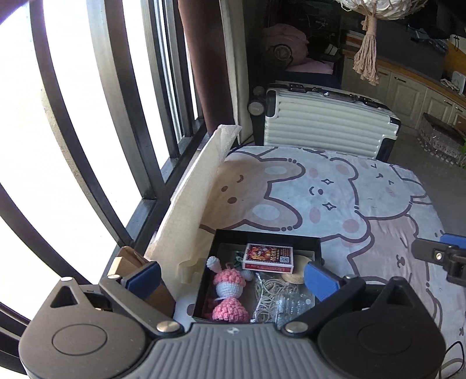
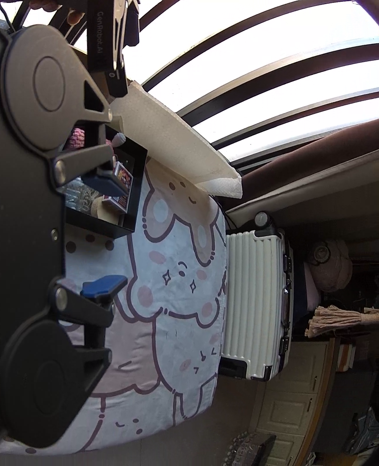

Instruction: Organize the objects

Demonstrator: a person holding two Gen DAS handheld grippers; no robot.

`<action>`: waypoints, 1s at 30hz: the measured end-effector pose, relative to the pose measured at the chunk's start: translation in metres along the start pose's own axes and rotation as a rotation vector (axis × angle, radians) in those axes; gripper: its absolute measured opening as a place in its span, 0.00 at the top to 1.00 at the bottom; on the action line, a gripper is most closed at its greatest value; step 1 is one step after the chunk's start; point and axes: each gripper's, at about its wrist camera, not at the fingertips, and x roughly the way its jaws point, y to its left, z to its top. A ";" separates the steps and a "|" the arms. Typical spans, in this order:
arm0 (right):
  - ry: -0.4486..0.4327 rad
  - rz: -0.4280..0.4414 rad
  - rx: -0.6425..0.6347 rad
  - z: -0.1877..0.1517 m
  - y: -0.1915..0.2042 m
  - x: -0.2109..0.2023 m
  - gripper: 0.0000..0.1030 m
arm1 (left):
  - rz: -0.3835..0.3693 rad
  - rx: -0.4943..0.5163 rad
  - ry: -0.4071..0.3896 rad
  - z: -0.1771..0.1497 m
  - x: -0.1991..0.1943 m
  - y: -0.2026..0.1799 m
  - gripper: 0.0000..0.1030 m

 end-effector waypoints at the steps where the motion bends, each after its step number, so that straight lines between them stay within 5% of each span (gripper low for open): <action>1: -0.009 -0.007 0.003 0.000 -0.001 -0.002 0.34 | 0.005 -0.002 -0.006 0.000 -0.002 0.001 0.00; 11: -0.056 -0.048 -0.008 -0.005 0.002 -0.018 0.06 | -0.027 -0.041 -0.047 -0.012 -0.021 0.013 0.00; 30: 0.015 -0.118 -0.135 -0.020 0.009 -0.007 0.00 | 0.020 -0.007 0.012 -0.020 -0.007 0.006 0.00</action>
